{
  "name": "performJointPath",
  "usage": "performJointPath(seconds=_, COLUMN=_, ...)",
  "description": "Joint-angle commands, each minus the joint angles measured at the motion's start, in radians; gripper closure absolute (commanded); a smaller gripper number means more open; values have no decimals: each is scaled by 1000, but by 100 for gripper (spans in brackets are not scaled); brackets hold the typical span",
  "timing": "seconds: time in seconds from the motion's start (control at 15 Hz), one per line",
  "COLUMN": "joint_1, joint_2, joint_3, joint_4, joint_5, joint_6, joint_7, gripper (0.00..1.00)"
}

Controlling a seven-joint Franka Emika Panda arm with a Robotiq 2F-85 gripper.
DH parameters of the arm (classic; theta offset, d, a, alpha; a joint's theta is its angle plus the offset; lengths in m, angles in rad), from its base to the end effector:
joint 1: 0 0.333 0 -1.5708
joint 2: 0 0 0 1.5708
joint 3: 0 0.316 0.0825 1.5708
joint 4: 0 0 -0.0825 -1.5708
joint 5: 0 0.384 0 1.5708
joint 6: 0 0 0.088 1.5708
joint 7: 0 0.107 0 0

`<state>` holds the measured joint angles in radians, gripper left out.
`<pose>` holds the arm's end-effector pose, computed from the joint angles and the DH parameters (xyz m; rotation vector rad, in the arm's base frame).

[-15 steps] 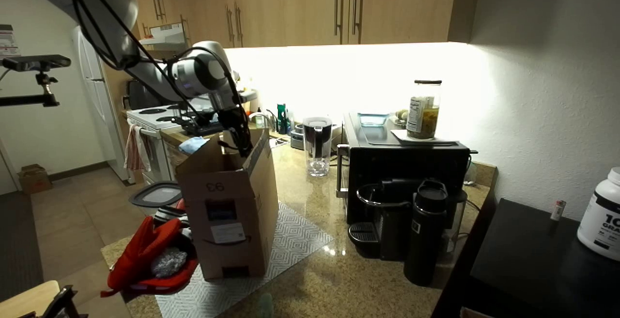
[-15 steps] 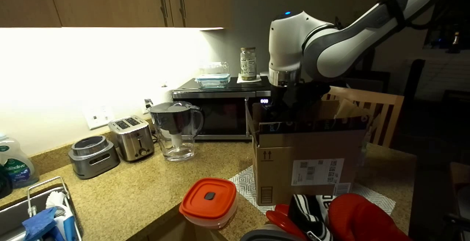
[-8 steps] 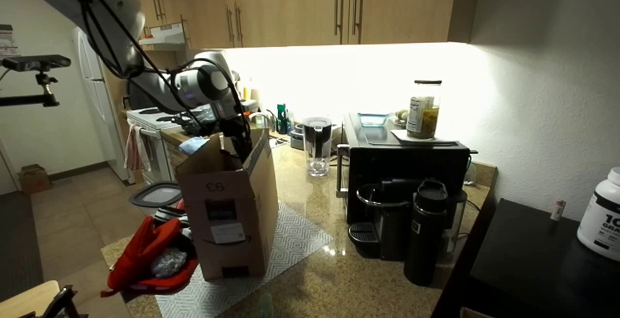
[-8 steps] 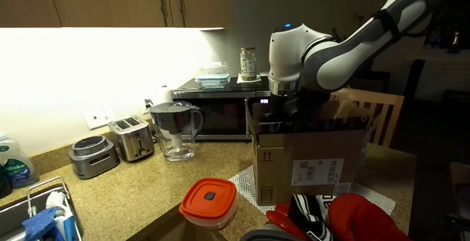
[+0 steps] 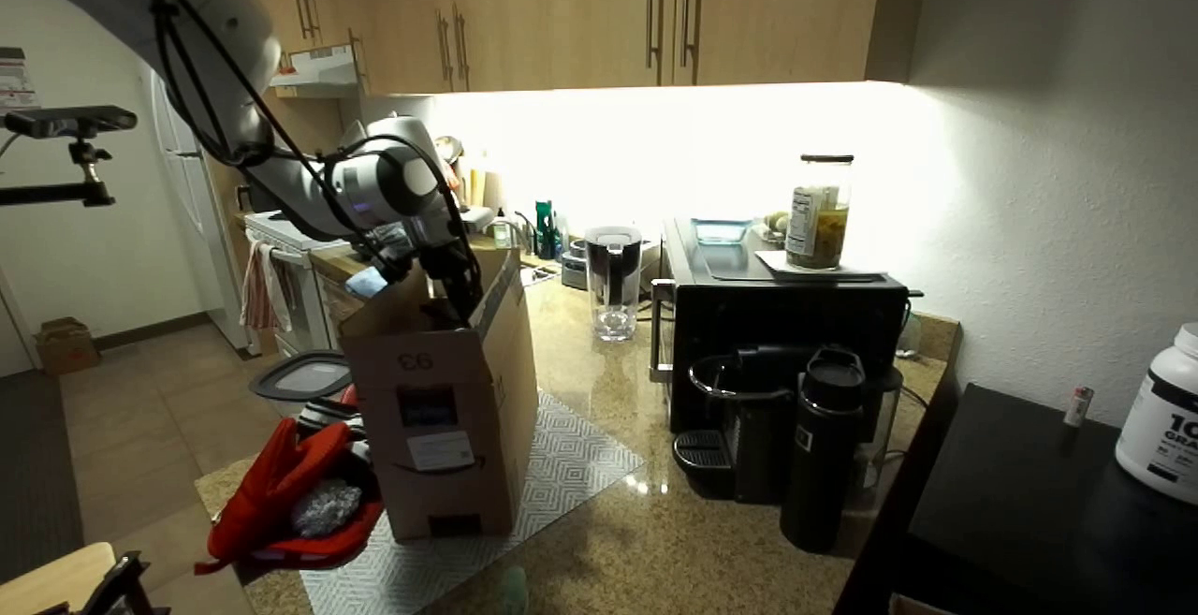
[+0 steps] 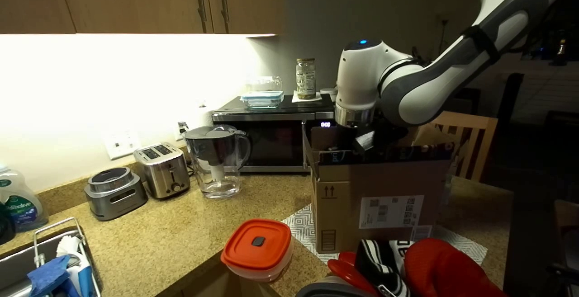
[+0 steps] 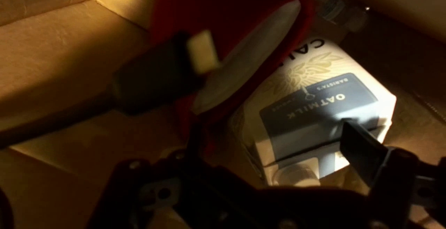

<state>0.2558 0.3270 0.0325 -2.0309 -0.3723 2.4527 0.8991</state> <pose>0.5820 0.1719 0.2939 2.9379 -0.4977 0.3181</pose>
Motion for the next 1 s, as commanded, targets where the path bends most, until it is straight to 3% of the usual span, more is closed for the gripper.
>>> performJointPath(seconds=0.0, joint_1=11, joint_2=-15, joint_3=-20, joint_4=-46, joint_5=-24, joint_6=70, joint_7=6, gripper=0)
performJointPath(seconds=0.47, joint_1=35, joint_2=-14, joint_3=-47, joint_4=-75, joint_5=-56, joint_6=163, joint_7=20, gripper=0)
performJointPath(seconds=0.53, joint_1=37, joint_2=-14, joint_3=-47, joint_4=-75, joint_5=-54, joint_6=166, joint_7=16, gripper=25)
performJointPath(seconds=0.6, joint_1=39, joint_2=-14, joint_3=-48, joint_4=-74, joint_5=-53, joint_6=168, joint_7=15, gripper=26)
performJointPath(seconds=0.93, joint_1=48, joint_2=-14, joint_3=-44, joint_4=-65, joint_5=-42, joint_6=165, joint_7=11, gripper=59)
